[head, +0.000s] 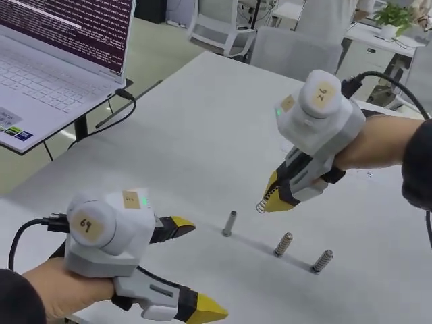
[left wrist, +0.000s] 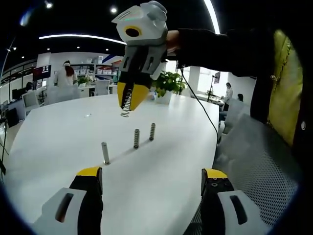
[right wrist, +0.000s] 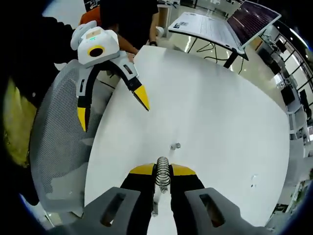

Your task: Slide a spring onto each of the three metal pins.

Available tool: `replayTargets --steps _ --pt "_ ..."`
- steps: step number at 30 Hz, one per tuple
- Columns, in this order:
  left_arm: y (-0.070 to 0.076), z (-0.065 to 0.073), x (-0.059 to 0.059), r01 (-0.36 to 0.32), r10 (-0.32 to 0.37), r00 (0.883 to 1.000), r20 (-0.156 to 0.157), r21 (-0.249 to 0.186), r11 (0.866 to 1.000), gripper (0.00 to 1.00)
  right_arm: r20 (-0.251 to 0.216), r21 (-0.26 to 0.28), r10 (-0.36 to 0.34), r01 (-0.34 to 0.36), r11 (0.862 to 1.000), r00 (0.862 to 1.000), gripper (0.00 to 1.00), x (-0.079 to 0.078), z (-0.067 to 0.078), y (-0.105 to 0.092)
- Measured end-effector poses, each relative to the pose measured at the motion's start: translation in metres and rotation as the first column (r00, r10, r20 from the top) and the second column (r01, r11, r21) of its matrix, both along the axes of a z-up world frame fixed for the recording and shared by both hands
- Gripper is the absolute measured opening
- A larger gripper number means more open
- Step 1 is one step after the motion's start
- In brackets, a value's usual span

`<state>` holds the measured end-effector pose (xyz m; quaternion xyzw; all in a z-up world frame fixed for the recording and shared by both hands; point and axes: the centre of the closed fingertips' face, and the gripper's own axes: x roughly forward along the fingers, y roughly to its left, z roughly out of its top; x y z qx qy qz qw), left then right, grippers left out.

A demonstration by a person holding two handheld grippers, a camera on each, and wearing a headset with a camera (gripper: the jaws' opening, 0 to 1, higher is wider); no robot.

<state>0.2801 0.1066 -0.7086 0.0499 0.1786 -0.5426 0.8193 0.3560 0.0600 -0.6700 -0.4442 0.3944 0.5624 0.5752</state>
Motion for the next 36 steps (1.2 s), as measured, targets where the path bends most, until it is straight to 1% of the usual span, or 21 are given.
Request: replayTargets --steps 2,7,9,12,16,19,21,23,27,29,33,35,36 --pt "0.0 0.0 0.0 0.0 0.0 1.0 -0.001 0.002 1.0 0.79 0.0 -0.011 0.006 -0.006 1.0 1.0 0.08 0.002 -0.002 0.002" --pt "0.0 -0.001 -0.001 0.001 -0.001 1.0 -0.002 0.006 1.0 0.79 0.018 -0.079 0.046 -0.045 0.996 0.999 0.08 0.011 -0.014 0.006" --pt "0.0 -0.001 -0.001 0.002 -0.002 1.0 -0.002 0.01 1.0 0.79 0.017 -0.09 0.051 -0.05 0.995 0.999 0.08 0.013 -0.017 0.007" --pt "0.0 -0.001 -0.001 0.003 -0.003 1.0 -0.003 0.01 1.0 0.79 0.009 -0.1 0.06 -0.058 0.993 0.998 0.08 0.022 -0.023 0.009" --pt "-0.001 -0.002 0.0 0.002 -0.002 1.0 -0.005 0.011 1.0 0.79 0.008 -0.121 0.079 -0.077 0.99 0.997 0.08 0.024 -0.028 0.013" --pt "0.0 -0.002 0.001 0.0 0.0 1.0 -0.006 0.011 1.0 0.79 -0.002 -0.117 0.079 -0.079 0.99 0.997 0.08 0.025 -0.031 0.017" --pt "0.0 -0.002 0.001 0.0 0.0 1.0 -0.006 0.01 1.0 0.79 -0.006 -0.123 0.079 -0.079 0.989 0.997 0.08 0.033 -0.037 0.016" --pt "0.0 -0.002 0.001 -0.001 0.001 1.0 -0.005 0.013 1.0 0.79 -0.003 -0.132 0.083 -0.082 0.988 0.997 0.08 0.037 -0.04 0.017" --pt "0.0 -0.002 0.002 0.0 0.0 1.0 -0.003 0.015 1.0 0.79 -0.019 -0.134 0.088 -0.09 0.987 0.996 0.08 0.036 -0.044 0.02" --pt "0.0 -0.002 0.003 -0.003 0.003 1.0 0.005 0.018 1.0 0.79 -0.02 -0.134 0.091 -0.093 0.987 0.996 0.08 0.039 -0.046 0.021" --pt "0.001 -0.002 0.004 -0.005 0.005 1.0 0.01 0.023 1.0 0.79 -0.022 -0.137 0.093 -0.095 0.986 0.995 0.08 0.043 -0.048 0.023" --pt "0.002 -0.003 0.004 -0.006 0.005 1.0 0.019 0.034 0.999 0.79 -0.026 -0.141 0.095 -0.097 0.985 0.995 0.08 0.043 -0.05 0.023" --pt "0.002 -0.005 0.004 -0.003 0.001 1.0 0.026 0.048 0.999 0.79 -0.029 -0.144 0.096 -0.099 0.985 0.995 0.08 0.043 -0.051 0.023"
